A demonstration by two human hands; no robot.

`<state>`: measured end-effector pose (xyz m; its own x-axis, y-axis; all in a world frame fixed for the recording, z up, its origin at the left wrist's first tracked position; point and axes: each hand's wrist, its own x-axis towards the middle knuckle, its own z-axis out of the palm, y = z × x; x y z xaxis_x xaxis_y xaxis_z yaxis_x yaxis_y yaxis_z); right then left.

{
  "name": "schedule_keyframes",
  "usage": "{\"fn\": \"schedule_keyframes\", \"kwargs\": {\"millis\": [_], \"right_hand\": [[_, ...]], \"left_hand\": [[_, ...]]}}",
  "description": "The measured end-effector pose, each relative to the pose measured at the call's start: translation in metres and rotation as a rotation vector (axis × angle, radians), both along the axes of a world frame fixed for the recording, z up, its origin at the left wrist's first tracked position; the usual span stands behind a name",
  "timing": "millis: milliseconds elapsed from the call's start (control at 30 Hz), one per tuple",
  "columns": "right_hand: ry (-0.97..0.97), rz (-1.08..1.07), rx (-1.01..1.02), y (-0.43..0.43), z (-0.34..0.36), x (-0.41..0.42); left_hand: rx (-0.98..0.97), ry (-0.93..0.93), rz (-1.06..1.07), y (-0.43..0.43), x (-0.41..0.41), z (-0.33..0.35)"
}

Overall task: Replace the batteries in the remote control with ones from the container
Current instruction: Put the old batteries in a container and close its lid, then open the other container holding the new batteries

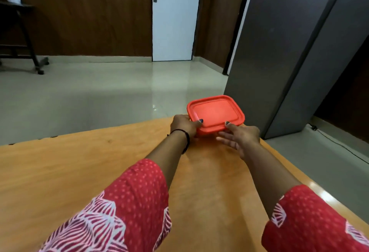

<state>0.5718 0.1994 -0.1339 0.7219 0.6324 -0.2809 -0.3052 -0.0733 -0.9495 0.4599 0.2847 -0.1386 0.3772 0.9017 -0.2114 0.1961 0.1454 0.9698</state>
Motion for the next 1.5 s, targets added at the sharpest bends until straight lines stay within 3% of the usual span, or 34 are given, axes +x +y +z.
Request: {"fn": "schedule_keyframes", "kwargs": {"millis": [167, 400, 533, 800, 900, 1233, 1367, 1500], "right_hand": [[0.042, 0.0, 0.048, 0.028, -0.009, 0.026], [0.02, -0.115, 0.064, 0.025, -0.01, 0.021], [-0.01, -0.207, 0.102, 0.001, 0.007, -0.015], [-0.101, -0.048, 0.289, -0.091, 0.06, -0.17], [-0.157, -0.008, 0.354, -0.148, 0.088, -0.228], [-0.107, 0.305, 0.368, -0.361, 0.125, -0.406], [-0.128, 0.358, 0.271, -0.406, 0.108, -0.452], [-0.161, 0.433, 0.157, -0.398, 0.069, -0.489]], "left_hand": [[-0.162, -0.21, 0.008, 0.027, 0.022, -0.007], [-0.178, -0.265, 0.016, 0.021, 0.017, -0.012], [-0.048, -0.172, 0.042, -0.007, -0.015, 0.004], [0.451, -0.128, 0.087, -0.128, -0.138, 0.081], [0.543, -0.129, 0.146, -0.187, -0.212, 0.107], [0.427, -0.254, 0.485, -0.416, -0.486, 0.132], [0.298, -0.277, 0.527, -0.469, -0.538, 0.107], [0.153, -0.295, 0.571, -0.475, -0.566, 0.069]]}}
